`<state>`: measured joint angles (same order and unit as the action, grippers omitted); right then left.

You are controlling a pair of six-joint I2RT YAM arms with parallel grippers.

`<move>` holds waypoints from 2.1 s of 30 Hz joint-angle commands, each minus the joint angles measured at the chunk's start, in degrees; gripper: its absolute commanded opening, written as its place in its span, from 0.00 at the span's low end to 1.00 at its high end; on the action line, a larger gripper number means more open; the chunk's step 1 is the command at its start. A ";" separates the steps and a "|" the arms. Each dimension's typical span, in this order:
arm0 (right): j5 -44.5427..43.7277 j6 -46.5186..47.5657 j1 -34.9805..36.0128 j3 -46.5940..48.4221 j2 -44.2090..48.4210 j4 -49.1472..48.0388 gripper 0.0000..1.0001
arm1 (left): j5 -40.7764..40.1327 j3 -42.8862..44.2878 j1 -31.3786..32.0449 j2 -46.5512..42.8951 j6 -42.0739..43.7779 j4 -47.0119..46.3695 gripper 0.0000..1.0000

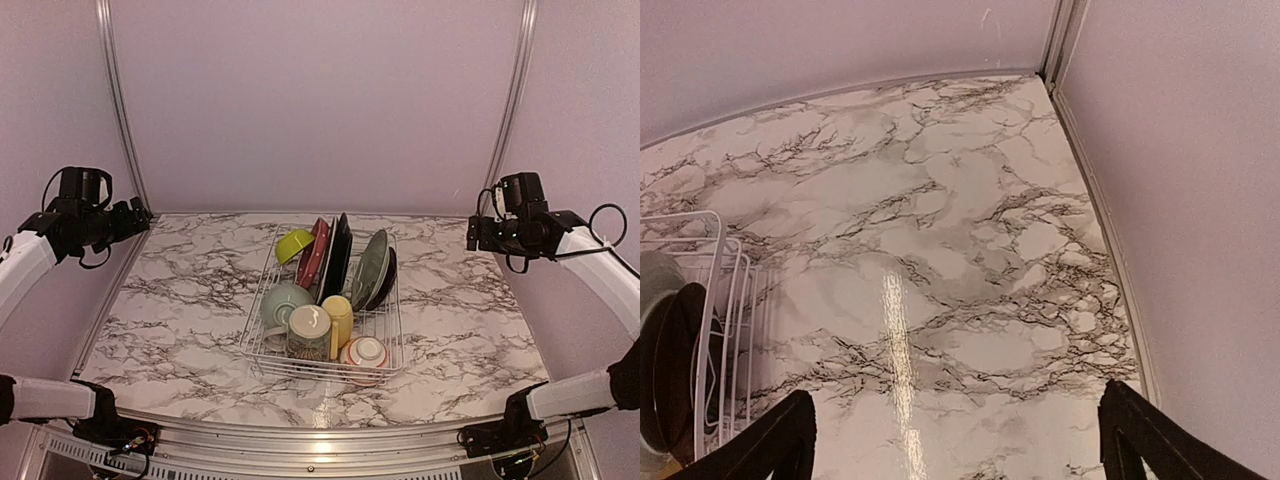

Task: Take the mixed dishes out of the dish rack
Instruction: Grab the plate from the dish rack.

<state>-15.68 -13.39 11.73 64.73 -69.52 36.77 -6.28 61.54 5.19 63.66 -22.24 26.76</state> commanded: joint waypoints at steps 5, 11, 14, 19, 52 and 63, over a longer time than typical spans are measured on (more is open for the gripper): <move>2.16 0.18 0.82 -5.18 7.48 -6.01 0.99 | 3.26 -1.80 2.92 -0.73 0.44 -2.03 0.99; 0.62 -1.35 0.35 -12.21 11.92 -10.64 0.99 | 3.02 -2.29 6.74 -0.13 0.27 -3.38 0.99; 3.74 -2.53 -0.32 -12.75 11.78 -10.46 0.99 | 1.63 -2.14 8.71 1.24 0.05 -3.38 0.99; 7.13 -6.99 6.12 -10.45 9.07 -8.79 0.98 | 0.51 -2.07 12.04 2.54 -1.58 -4.40 0.99; -15.69 -33.60 35.62 14.22 -26.56 -0.47 0.50 | -0.70 -4.17 20.30 6.23 -2.51 -8.02 0.99; -18.63 -36.18 35.59 17.76 -32.53 1.16 0.35 | -1.99 -5.06 20.41 5.22 -1.88 -7.83 0.99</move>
<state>-32.01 -47.29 47.05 78.89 -100.14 35.44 -7.42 57.52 25.23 70.15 -24.95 19.46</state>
